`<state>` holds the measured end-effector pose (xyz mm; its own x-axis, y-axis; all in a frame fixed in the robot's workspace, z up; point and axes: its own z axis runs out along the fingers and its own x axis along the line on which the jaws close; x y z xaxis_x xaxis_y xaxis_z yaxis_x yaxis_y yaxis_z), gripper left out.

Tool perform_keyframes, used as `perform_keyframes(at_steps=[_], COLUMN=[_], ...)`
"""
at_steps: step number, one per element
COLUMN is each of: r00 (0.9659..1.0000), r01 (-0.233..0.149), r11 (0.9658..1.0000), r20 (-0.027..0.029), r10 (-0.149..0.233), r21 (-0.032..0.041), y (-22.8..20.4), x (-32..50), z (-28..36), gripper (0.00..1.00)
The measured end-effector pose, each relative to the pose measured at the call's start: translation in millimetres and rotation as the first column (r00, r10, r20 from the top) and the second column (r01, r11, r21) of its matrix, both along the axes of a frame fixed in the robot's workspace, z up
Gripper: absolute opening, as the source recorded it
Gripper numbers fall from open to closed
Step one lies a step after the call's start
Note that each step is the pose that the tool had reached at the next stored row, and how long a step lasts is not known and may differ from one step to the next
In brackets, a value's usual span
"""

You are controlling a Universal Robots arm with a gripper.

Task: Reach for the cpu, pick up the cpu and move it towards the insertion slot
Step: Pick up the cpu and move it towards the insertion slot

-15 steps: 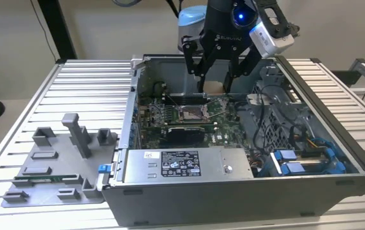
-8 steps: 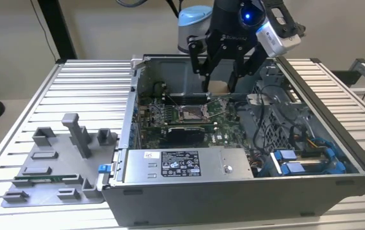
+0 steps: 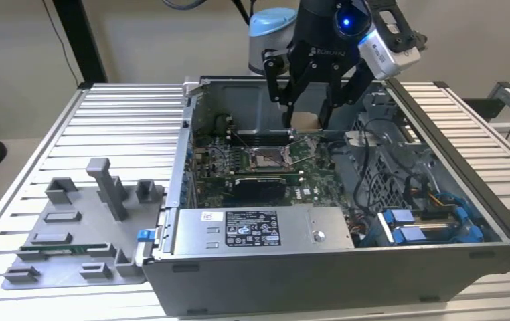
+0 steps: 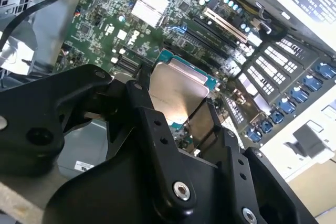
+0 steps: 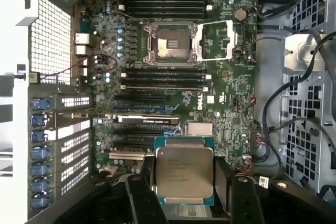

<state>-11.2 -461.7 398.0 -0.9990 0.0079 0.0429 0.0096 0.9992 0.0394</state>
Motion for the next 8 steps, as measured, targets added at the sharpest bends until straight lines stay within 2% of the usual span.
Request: perform_keyframes(at_steps=[2,8], r00=[1.0,1.0], r01=[0.0,0.0], r11=[1.0,1.0], r20=[0.0,0.0], r10=[0.0,0.0], r21=[0.0,0.0], y=[2.2,19.9], x=[-0.1,-2.1], z=[-0.1,-1.4], gripper=[0.0,0.0])
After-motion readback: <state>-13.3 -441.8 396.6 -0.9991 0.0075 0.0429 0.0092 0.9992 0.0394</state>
